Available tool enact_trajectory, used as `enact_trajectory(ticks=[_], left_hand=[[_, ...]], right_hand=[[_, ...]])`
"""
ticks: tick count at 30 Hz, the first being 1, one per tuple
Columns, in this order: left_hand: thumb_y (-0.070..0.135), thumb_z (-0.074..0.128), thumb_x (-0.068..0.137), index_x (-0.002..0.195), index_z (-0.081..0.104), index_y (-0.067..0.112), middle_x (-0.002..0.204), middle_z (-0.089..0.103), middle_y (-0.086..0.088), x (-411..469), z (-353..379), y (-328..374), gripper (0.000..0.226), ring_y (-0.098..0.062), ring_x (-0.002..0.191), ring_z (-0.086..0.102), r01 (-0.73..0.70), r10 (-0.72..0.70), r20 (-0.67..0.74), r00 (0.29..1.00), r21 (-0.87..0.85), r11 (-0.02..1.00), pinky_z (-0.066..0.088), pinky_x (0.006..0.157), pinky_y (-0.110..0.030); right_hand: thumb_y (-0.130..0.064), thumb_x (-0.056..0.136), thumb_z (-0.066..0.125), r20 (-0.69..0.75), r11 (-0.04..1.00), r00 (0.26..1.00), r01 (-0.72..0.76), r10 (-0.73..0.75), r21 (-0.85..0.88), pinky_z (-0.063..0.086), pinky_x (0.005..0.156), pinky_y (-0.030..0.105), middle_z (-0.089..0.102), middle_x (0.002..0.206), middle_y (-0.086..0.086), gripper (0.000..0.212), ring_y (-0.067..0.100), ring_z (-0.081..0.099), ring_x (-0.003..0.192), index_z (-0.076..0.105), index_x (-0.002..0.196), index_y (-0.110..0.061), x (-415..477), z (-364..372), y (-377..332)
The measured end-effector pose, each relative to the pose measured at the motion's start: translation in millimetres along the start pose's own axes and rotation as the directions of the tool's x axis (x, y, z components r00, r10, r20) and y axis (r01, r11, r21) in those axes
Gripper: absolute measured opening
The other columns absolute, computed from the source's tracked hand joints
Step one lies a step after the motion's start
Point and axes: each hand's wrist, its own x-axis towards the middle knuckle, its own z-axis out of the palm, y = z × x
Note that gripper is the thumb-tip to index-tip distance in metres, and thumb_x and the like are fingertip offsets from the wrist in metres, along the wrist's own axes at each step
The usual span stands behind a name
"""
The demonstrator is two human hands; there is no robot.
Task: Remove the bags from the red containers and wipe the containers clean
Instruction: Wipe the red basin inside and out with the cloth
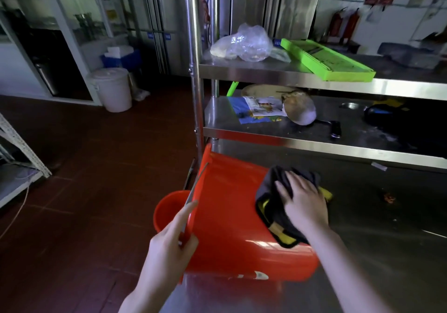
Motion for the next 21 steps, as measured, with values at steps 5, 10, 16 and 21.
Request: enact_trajectory(ticks=[5,10,16,21], left_hand=[[-0.013,0.078,0.066,0.134,0.049,0.046,0.08,0.059,0.028,-16,2,-9,0.095,0.013,0.054,0.048,-0.063,0.065,0.031,0.997,-0.06,0.996,0.037,0.059,0.002],[-0.008,0.073,0.065,0.137,0.044,0.053,0.091,0.071,0.014,-22,-12,-31,0.099,-0.004,0.063,0.066,0.012,-0.011,0.017,1.0,-0.05,0.999,0.056,0.059,-0.023],[0.033,0.065,0.081,0.151,0.01,0.049,0.145,0.047,0.02,1,-35,-5,0.091,-0.003,0.115,0.062,-0.009,0.007,-0.01,1.0,-0.212,0.977,0.051,0.092,-0.027],[0.045,0.041,0.098,0.15,0.009,0.05,0.121,0.065,-0.011,78,-16,25,0.062,-0.028,0.099,0.065,0.207,-0.204,-0.054,0.978,0.058,0.977,0.05,0.086,-0.04]], right_hand=[[-0.054,0.099,0.022,-0.02,0.99,0.99,0.142,-0.142,-0.004,0.025,0.112,0.037,0.038,0.152,-0.013,0.054,0.014,0.034,0.139,0.036,0.147,-0.032,3,-3,-58],[-0.055,0.097,0.025,-0.108,0.921,0.92,0.384,-0.376,0.064,0.028,0.112,0.047,0.036,0.154,-0.009,0.061,0.017,0.031,0.143,0.036,0.149,-0.025,-37,4,-133],[-0.054,0.096,0.036,-0.172,0.932,0.921,0.361,-0.35,0.032,0.036,0.107,0.05,0.031,0.157,-0.007,0.061,0.02,0.031,0.144,0.034,0.149,-0.024,-70,17,-138],[-0.054,0.082,0.056,-0.22,0.847,0.837,0.526,-0.501,0.073,0.024,0.114,0.046,0.025,0.159,-0.011,0.074,0.015,0.023,0.147,0.034,0.149,-0.031,-123,55,-146]])
